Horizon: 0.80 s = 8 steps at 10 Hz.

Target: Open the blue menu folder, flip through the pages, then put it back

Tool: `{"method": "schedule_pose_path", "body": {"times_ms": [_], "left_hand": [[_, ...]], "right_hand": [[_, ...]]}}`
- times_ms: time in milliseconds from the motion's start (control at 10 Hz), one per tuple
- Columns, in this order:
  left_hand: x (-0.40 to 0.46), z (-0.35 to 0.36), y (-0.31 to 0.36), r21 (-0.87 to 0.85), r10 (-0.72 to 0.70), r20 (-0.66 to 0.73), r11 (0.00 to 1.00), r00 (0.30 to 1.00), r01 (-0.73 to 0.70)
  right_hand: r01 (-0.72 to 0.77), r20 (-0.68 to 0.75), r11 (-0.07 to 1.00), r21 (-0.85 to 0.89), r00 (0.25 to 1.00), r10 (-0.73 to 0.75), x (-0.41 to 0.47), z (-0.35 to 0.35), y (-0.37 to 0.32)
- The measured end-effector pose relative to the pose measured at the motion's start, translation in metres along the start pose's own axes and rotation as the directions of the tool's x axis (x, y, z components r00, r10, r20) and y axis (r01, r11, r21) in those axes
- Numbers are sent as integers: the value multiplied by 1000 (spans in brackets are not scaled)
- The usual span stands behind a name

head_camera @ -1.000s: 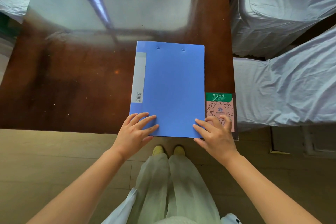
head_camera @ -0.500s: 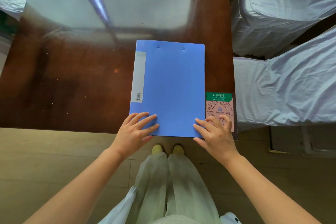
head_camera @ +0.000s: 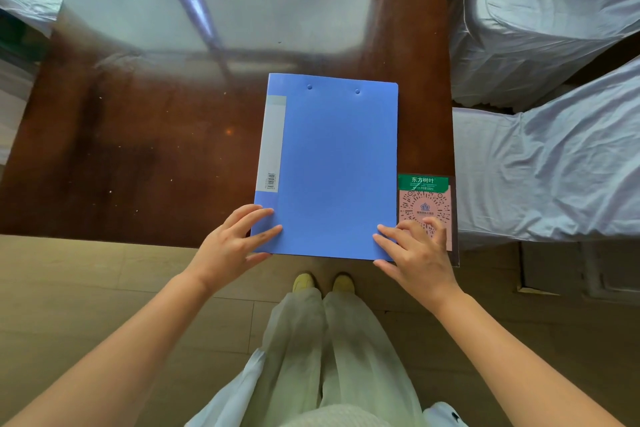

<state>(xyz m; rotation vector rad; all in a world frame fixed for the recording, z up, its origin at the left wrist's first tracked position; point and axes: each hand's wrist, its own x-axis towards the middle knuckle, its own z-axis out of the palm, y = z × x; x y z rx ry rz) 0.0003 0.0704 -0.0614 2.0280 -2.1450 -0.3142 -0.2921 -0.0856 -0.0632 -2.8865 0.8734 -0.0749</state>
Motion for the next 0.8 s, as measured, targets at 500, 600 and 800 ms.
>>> {"method": "schedule_pose_path", "body": {"times_ms": [500,600,800], "left_hand": [[0,3,-2,12,5,53,1000,999,-6],[2,1,1,20,-23,61,1000,998,21],[7,-16,11,-8,-46,36,999,998,47]], "right_hand": [[11,17,1000,2,1000,-11,1,-1,1],[-8,60,1000,-2,998,8,2,-4,0],[-33,64,997,63,998,29,11,-21,0]]}}
